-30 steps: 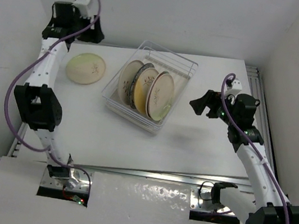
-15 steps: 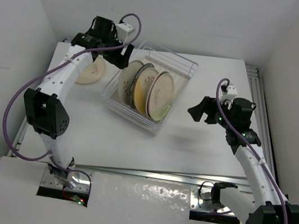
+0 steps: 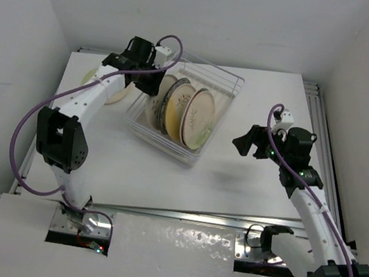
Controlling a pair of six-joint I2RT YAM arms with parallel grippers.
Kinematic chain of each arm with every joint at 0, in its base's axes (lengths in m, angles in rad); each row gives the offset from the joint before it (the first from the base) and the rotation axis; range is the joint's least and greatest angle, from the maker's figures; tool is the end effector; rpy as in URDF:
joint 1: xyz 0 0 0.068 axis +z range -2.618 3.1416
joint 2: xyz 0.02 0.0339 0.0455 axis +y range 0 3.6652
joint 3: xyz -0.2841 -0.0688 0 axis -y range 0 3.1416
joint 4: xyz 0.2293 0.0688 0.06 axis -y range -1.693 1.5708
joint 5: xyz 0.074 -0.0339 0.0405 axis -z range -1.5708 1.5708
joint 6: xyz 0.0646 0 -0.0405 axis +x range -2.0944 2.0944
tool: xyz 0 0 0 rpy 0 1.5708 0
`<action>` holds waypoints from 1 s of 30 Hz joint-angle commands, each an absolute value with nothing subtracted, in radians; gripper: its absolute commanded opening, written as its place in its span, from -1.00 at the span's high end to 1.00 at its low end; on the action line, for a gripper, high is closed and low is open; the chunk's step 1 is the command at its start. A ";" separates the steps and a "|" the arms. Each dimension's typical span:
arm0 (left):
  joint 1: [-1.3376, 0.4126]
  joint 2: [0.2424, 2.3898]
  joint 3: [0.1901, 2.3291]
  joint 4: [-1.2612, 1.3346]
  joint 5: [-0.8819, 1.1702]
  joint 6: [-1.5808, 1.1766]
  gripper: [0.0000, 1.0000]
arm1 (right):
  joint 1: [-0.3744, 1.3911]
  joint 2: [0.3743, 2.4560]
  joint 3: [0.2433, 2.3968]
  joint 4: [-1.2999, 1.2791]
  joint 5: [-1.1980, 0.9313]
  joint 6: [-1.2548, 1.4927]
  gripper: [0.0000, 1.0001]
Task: Unload the plates from the dish rack
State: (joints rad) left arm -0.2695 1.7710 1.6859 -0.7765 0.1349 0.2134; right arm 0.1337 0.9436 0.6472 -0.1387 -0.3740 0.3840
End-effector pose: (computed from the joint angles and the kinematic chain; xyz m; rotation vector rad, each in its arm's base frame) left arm 0.3832 -0.1149 0.3275 0.6401 2.3450 -0.1893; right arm 0.2067 0.0516 0.2774 0.0103 2.0440 0.7025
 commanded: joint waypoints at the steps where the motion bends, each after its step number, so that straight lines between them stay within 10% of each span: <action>1: -0.273 1.767 1.695 -0.733 0.175 0.164 0.56 | 0.138 0.934 0.649 -0.130 -0.364 0.367 -0.80; 4: -0.273 1.763 1.715 -0.739 0.186 0.135 1.00 | 0.140 0.933 0.653 -0.141 -0.361 0.362 -0.80; 30: -0.209 1.796 2.229 -0.594 -0.313 0.130 1.00 | 0.138 0.931 0.673 -0.133 -0.362 0.347 -0.79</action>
State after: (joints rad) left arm -0.2543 1.8332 2.2120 -0.7727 -0.1757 0.1238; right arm 0.1337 0.9371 0.6472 -0.1665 -0.3660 0.3576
